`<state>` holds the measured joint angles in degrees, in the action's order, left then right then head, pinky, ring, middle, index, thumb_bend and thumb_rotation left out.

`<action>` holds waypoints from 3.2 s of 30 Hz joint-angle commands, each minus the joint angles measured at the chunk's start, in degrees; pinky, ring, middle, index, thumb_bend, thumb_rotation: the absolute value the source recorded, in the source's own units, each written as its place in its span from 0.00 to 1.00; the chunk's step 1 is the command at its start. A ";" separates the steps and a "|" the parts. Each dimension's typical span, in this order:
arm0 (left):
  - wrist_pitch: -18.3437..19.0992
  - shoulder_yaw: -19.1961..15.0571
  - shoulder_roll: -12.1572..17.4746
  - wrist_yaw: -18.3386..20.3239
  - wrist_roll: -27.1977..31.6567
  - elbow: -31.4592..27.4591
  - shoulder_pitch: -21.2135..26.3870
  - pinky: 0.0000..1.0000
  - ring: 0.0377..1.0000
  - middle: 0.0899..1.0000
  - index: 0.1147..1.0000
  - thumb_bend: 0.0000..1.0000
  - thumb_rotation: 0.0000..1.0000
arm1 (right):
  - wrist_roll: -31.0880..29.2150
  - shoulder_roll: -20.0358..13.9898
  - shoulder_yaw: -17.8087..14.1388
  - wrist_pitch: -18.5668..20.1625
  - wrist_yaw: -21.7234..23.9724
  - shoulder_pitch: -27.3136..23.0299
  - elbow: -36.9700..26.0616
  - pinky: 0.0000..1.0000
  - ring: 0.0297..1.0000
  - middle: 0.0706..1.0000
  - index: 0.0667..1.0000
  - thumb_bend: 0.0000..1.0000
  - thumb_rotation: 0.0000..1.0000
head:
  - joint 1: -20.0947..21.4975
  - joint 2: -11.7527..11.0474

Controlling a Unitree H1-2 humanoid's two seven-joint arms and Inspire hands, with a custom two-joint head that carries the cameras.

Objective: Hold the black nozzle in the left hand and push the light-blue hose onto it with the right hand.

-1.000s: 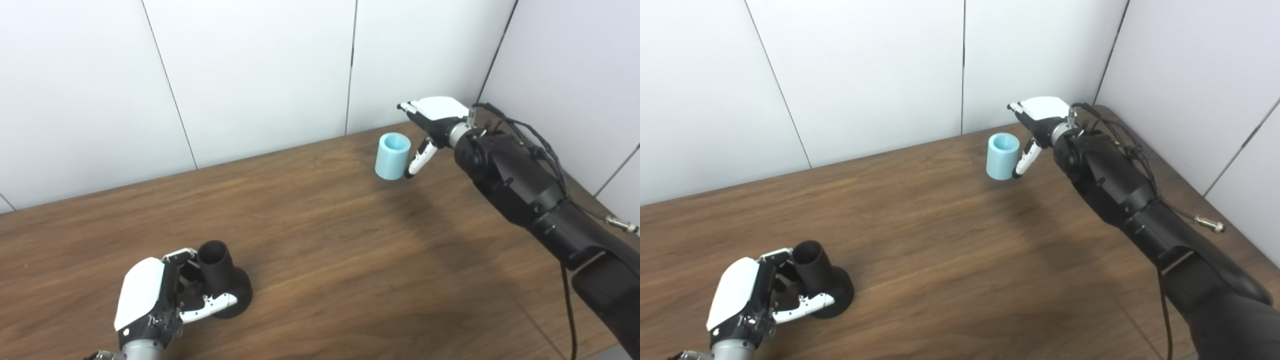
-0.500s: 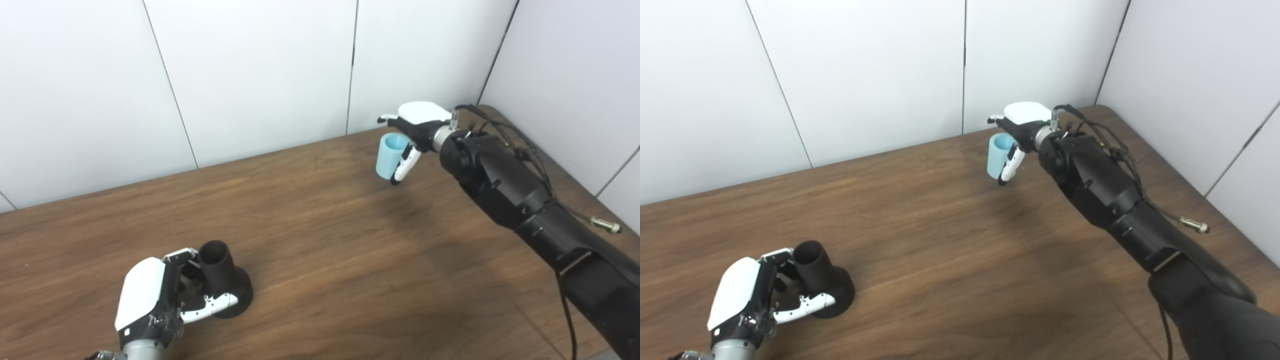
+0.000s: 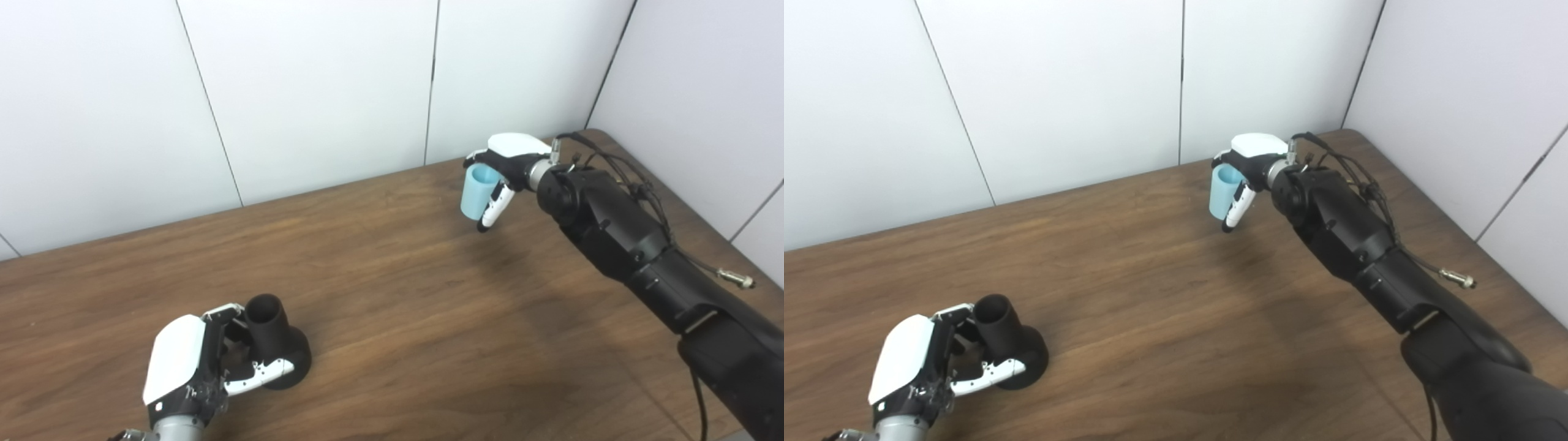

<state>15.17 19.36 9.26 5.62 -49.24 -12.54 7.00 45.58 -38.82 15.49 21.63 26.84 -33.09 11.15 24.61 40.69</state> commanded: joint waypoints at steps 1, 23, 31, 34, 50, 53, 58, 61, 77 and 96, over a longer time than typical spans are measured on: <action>0.67 0.27 0.21 1.16 -0.71 -0.03 -0.59 0.50 0.56 0.41 0.44 0.52 0.00 | 0.45 -1.45 -0.84 -0.88 -2.14 -2.37 -0.32 0.95 0.92 0.82 0.82 0.98 0.22 | 0.08 0.05; 1.40 0.06 0.01 2.07 -0.77 -0.82 -0.62 0.47 0.55 0.42 0.43 0.52 0.00 | 0.69 1.06 -1.65 -5.95 -14.78 -0.52 1.95 0.24 0.27 0.43 0.45 0.53 0.00 | 0.39 0.60; 1.53 0.08 0.25 2.17 -0.99 -0.79 -0.29 0.49 0.56 0.43 0.43 0.52 0.00 | 0.66 1.34 -1.57 -6.71 -15.60 -0.45 2.80 0.17 0.20 0.43 0.45 0.53 0.00 | 0.25 0.66; 1.21 0.05 0.34 2.01 -0.82 -0.49 -0.08 0.48 0.56 0.42 0.43 0.52 0.00 | 0.73 1.15 -1.53 -7.29 -16.06 -0.35 2.62 0.12 0.15 0.29 0.45 0.53 0.08 | 0.00 0.58; 2.06 1.09 -0.59 2.20 -2.05 -0.54 -0.15 0.48 0.56 0.41 0.44 0.52 0.00 | 0.96 -0.68 -5.16 -6.32 -10.27 2.33 -17.46 0.04 0.06 0.12 0.45 0.52 0.13 | -6.83 0.22; 1.98 1.73 -1.19 1.65 -2.55 0.18 -0.40 0.48 0.55 0.42 0.43 0.52 0.00 | 1.08 0.03 -5.64 -6.09 -8.27 3.26 -22.02 0.05 0.06 0.12 0.45 0.52 0.13 | -9.51 -0.27; 2.25 2.65 -2.20 1.22 -3.36 0.63 -0.75 0.47 0.54 0.43 0.43 0.52 0.00 | 1.17 2.23 -5.51 -4.98 -4.43 4.20 -28.33 0.09 0.13 0.23 0.45 0.52 0.13 | -13.22 -0.71; 2.64 2.95 -2.94 0.83 -3.87 0.93 -0.84 0.42 0.50 0.43 0.43 0.52 0.00 | -0.12 3.72 -5.36 -5.79 -3.06 4.57 -30.30 0.08 0.11 0.21 0.45 0.52 0.13 | -15.21 -0.98; 3.79 4.95 -5.06 0.03 -7.89 1.92 -0.86 0.39 0.46 0.38 0.43 0.52 0.00 | -3.38 12.87 -3.43 -6.47 2.95 4.06 -39.56 0.42 0.41 0.42 0.46 0.53 0.00 | -21.61 -0.87; 2.69 5.29 -6.36 -2.20 -7.58 3.21 -0.85 0.44 0.51 0.41 0.43 0.53 0.00 | -4.68 17.06 -4.40 -3.18 9.44 2.49 -48.50 0.26 0.27 0.43 0.46 0.53 0.00 | -24.81 -0.42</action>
<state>17.41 24.08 2.99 2.58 -56.07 -10.38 6.62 41.13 -21.62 12.14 18.10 36.79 -28.19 -35.69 -0.18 40.25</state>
